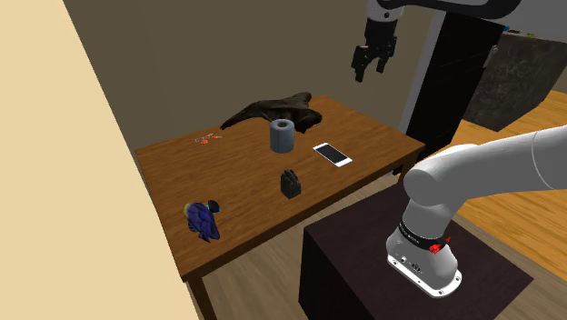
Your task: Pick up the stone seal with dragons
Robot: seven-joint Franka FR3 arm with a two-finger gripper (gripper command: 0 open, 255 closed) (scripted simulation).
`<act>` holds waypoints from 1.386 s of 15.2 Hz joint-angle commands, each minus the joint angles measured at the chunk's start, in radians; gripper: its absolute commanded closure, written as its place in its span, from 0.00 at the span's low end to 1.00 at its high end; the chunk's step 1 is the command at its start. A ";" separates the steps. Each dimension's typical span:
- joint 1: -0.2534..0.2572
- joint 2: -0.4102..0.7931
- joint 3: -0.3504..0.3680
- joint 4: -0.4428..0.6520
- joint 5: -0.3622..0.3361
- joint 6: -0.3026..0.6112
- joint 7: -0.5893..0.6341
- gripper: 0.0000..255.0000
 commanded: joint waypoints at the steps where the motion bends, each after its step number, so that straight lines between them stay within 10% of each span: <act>1: 0.000 0.000 0.000 0.000 0.000 0.000 0.000 0.00; 21: 0.040 0.237 0.402 -0.331 0.097 0.550 0.464 0.00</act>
